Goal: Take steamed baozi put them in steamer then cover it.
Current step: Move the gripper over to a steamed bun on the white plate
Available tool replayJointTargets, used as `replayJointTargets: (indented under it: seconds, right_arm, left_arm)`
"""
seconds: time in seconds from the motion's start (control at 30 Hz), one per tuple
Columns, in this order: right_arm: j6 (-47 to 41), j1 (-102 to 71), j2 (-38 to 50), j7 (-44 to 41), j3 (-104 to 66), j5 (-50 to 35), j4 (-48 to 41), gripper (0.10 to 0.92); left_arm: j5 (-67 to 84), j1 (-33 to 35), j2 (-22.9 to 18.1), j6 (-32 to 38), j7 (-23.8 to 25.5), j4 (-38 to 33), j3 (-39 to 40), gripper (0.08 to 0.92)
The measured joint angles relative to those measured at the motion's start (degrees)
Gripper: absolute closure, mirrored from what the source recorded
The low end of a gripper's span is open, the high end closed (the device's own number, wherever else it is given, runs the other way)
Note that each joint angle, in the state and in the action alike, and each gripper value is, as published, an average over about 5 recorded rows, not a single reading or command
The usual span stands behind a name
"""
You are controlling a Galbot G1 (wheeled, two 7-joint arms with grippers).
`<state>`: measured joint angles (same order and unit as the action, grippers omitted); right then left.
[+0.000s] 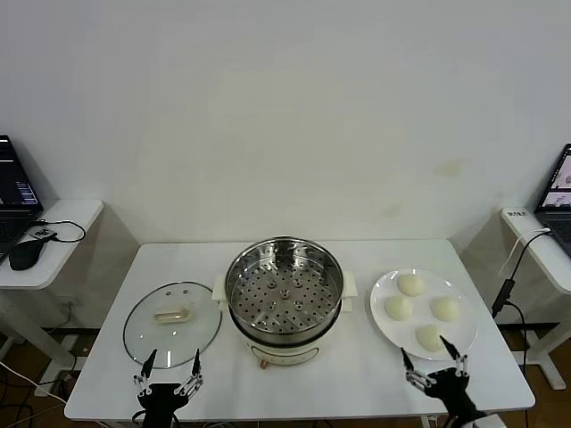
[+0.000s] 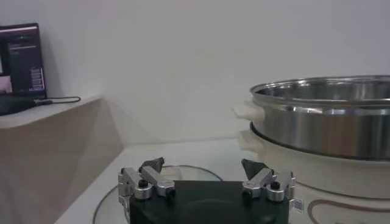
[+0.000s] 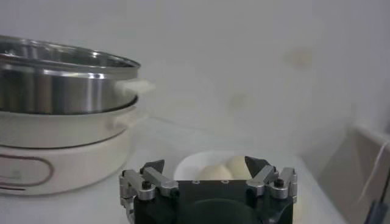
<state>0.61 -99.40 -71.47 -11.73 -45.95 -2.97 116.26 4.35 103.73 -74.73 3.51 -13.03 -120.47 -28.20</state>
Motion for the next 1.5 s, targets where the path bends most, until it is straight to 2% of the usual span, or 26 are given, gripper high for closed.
replayJointTargets:
  seconds: [0.3,0.63,0.87,1.17,1.5]
  right_arm:
    - [-3.7,6.6,10.6,-4.5,-3.4,6.4,-4.1,0.203]
    - [-5.2,18.1,28.1,-17.3,-1.2,13.1,-14.0,0.203]
    - [-4.2,33.7,37.1,-27.3,10.6,16.7,-24.3,0.203]
    - [-0.7,60.1,39.7,-36.9,35.8,19.2,-38.9,0.202]
    - [3.4,80.5,34.5,-42.8,57.8,20.9,-52.6,0.202]
  left_arm:
    - [-0.8,-1.1,1.0,-1.4,1.3,-0.3,-1.2,0.177]
    - [-1.8,-1.3,0.7,-1.9,1.9,0.3,-1.8,0.177]
    - [-2.1,-1.0,0.3,-2.1,2.2,0.5,-2.2,0.177]
    - [-2.2,-0.9,-0.2,-2.2,2.3,0.9,-3.1,0.177]
    - [-2.0,-0.6,0.2,-2.2,2.4,1.0,-4.2,0.177]
